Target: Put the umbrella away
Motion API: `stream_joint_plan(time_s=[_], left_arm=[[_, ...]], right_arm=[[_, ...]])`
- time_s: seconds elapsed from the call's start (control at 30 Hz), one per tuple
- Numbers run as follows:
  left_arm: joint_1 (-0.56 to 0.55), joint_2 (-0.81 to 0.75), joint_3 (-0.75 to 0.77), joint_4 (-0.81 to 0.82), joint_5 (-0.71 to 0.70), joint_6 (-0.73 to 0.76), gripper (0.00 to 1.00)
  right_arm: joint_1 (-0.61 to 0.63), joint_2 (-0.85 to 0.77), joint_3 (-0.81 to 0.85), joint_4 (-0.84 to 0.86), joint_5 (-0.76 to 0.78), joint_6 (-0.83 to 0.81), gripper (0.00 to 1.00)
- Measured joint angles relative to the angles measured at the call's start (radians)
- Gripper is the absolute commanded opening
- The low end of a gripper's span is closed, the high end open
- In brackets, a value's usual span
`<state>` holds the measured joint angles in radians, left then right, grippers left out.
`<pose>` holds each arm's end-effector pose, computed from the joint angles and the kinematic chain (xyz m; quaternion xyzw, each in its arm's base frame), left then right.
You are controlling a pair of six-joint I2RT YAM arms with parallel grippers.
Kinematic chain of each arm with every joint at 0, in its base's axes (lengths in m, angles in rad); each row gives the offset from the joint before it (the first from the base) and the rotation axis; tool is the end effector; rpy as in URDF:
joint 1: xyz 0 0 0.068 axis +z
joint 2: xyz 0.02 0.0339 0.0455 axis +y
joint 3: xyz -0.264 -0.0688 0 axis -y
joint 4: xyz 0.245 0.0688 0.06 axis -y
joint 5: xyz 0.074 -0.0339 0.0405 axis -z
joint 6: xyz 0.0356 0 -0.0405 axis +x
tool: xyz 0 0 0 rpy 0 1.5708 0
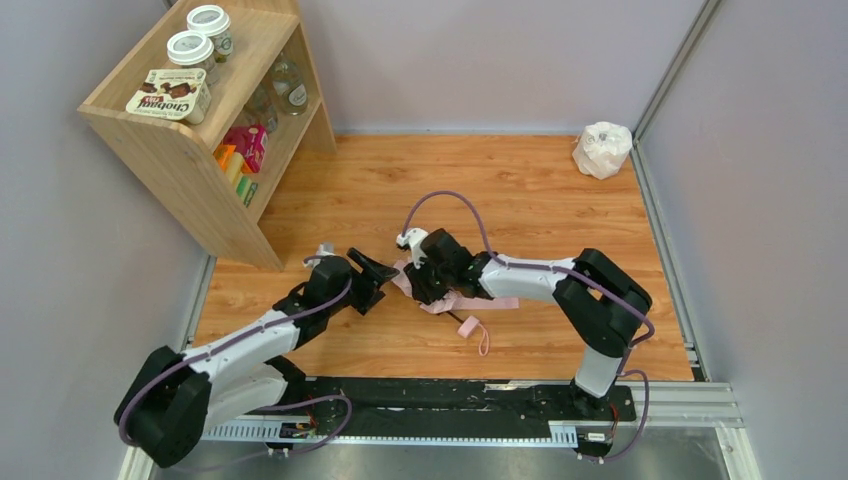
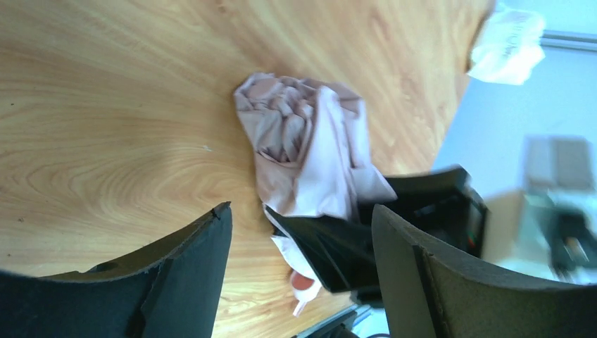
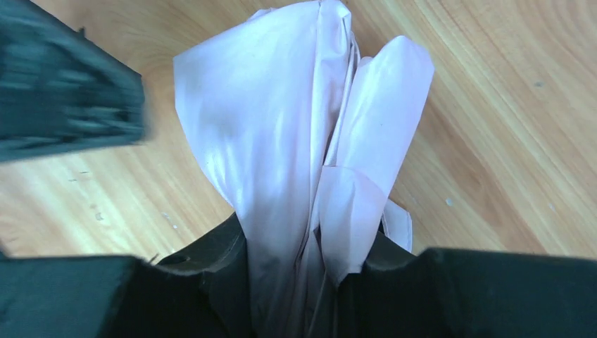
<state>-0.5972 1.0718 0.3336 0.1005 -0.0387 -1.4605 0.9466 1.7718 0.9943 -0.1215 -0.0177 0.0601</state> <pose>0.1689 -0.1132 0.1596 -0.3815 0.8074 -0.3764 0.2468 0.2085 0.2905 0.1573 -0.4075 0.8516 0.1663 0.2847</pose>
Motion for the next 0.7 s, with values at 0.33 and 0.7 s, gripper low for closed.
stream_joint_plan(time_s=[0.33, 0.7], left_arm=[[0.009, -0.029, 0.01, -0.063, 0.002, 0.009, 0.79], [0.008, 0.223, 0.132, -0.05, 0.036, 0.031, 0.8]], right_arm=[[-0.185, 0.054, -0.05, 0.174, -0.541, 0.119, 0.0], [-0.209, 0.087, -0.054, 0.211, -0.672, 0.183, 0.0]])
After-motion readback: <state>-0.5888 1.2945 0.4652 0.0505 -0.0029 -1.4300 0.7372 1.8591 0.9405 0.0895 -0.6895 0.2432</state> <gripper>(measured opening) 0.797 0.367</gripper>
